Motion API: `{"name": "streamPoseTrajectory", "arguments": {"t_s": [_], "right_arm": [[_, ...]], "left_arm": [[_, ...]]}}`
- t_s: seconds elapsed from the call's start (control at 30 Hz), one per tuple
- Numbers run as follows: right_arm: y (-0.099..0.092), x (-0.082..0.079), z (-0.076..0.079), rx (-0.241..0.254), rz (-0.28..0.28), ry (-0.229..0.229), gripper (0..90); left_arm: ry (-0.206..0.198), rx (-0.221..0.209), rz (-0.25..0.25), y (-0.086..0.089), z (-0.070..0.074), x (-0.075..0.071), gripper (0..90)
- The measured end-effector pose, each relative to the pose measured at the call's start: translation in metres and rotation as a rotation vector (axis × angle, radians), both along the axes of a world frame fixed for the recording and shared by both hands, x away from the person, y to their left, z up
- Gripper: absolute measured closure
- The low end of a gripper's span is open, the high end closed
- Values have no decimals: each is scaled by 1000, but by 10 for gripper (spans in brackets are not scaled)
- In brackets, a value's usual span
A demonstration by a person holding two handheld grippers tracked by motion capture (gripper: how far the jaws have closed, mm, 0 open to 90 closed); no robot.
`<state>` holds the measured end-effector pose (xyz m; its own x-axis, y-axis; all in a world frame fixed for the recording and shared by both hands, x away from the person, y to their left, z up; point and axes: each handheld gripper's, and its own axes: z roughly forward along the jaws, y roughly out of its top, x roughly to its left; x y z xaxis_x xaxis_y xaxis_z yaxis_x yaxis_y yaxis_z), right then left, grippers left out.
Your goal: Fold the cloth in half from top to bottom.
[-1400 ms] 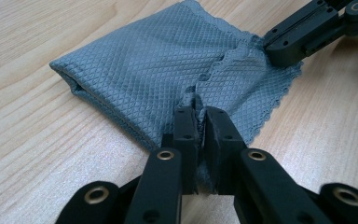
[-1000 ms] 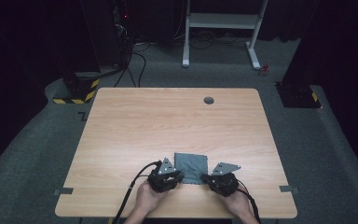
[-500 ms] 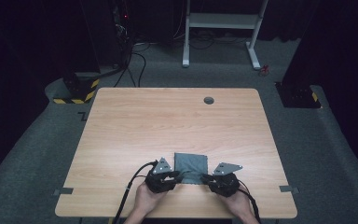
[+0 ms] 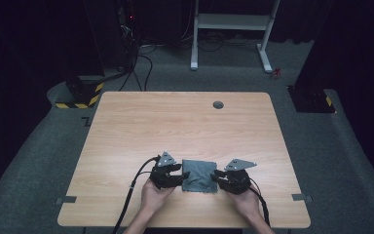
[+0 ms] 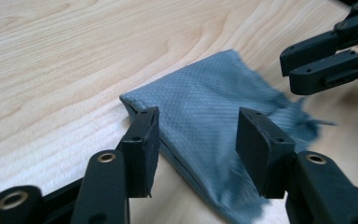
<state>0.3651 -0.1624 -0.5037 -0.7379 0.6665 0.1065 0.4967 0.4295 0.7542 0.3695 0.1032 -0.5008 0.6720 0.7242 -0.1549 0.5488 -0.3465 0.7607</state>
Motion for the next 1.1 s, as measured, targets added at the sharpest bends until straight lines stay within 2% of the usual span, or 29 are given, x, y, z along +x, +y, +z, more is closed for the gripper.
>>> {"name": "streamPoseTrajectory", "arguments": {"t_s": [0.1, 0.2, 0.23, 0.43, 0.53, 0.57, 0.67, 0.8, 0.87, 0.97, 1.07, 1.1], "right_arm": [[8, 7, -4, -38, -17, 8, 724], [12, 10, -7, -49, -17, 18, 713], [13, 9, -7, -49, -14, 24, 706], [12, -7, -8, -74, 44, -3, 658], [9, -13, -11, -91, 49, -2, 637], [7, -15, -12, -105, 49, -4, 628], [2, -17, -14, -103, 40, -4, 605], [-1, -18, -10, -83, 26, -15, 603], [2, -17, -7, -66, 26, -24, 603], [11, -15, -7, -65, 42, -29, 602], [17, -12, -11, -84, 51, -18, 597], [19, -11, -13, -97, 51, -21, 595]], "left_arm": [[15, 44, 9, -8, -5, 8, 474], [33, 53, 4, -10, -8, 8, 453], [36, 55, 3, -10, -9, 7, 446], [23, 77, -42, -4, -13, -15, 412], [25, 93, -63, -1, -16, -23, 403], [27, 93, -66, 0, -17, -25, 400], [23, 94, -68, 3, -17, -29, 394], [-10, 71, -52, 7, -11, -31, 401], [-12, 38, -48, 9, -7, -30, 401], [-1, 35, -48, 5, -6, -25, 397], [16, 106, -55, -2, -14, -22, 395], [9, 123, -58, -3, -16, -22, 393]]}}
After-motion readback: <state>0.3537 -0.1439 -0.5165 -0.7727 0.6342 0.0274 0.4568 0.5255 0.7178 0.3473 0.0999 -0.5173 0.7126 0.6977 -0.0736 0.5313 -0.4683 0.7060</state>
